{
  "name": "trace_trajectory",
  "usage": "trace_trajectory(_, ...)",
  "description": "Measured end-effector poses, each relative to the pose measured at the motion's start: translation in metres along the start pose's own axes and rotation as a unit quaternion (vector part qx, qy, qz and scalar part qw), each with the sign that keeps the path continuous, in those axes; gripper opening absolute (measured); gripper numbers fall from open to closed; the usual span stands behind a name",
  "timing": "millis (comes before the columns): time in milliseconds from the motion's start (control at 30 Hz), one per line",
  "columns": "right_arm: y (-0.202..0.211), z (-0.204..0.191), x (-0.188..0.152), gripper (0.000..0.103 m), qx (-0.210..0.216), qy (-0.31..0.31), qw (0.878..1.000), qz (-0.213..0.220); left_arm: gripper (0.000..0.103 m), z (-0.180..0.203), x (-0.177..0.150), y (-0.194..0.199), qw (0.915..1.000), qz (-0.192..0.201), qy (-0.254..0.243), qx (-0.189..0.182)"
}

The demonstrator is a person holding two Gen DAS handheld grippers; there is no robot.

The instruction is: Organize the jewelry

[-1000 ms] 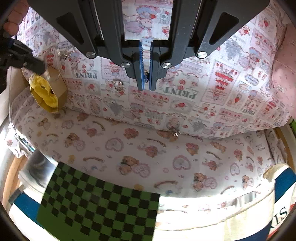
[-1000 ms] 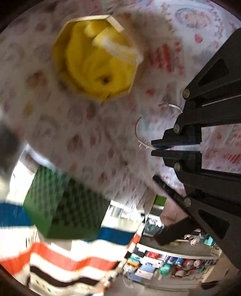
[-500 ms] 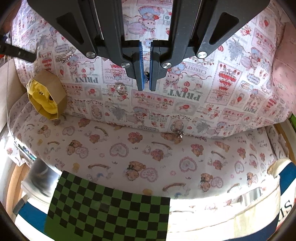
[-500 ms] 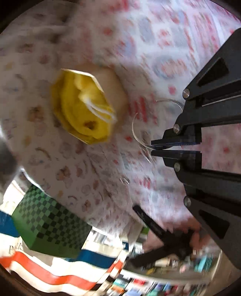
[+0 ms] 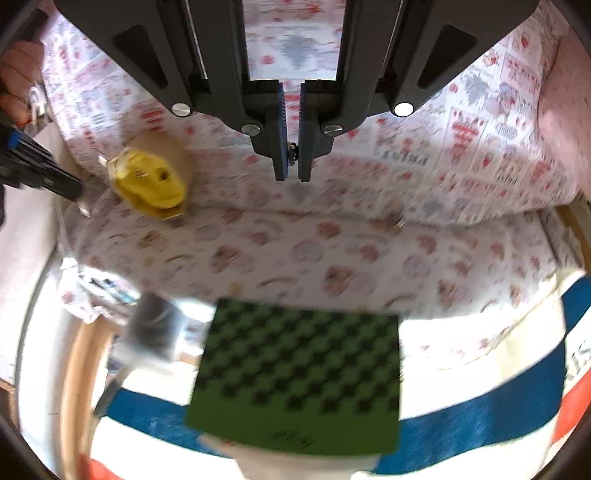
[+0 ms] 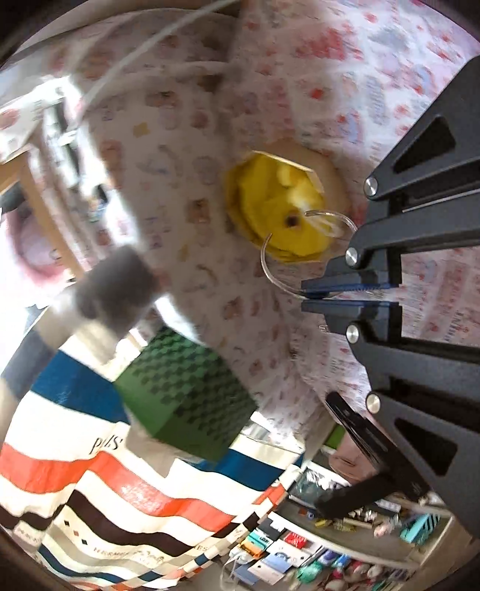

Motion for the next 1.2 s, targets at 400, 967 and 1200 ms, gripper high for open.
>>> trace_trajectory(400,-0.056,0.029,0.002,0.003,-0.037,0.051,0.998,-0.001,0.004,0.052,0.033,-0.021,0.9994,-0.009,-0.004,-0.034)
trace_trajectory(967,-0.021,0.065,0.02,0.007,-0.066,0.011,0.998,0.013,0.004,0.136,0.002,-0.08,0.9896,-0.095,-0.016,-0.107)
trace_trajectory(1200,-0.024,0.088,0.022,0.011,-0.091,-0.008,0.996,0.002,0.004,0.159,-0.001,-0.113,0.9846,-0.135,-0.007,-0.111)
Point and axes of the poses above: each gripper's, at about its wrist camera, not at the fingertips, and y roughly against the way its jaws point, z to its right, x to its top, the point moved 3 cm from there along -y, roughly the way its jaws point, and after that the axes turned 12 degrees about z, right-handed, at the moved point
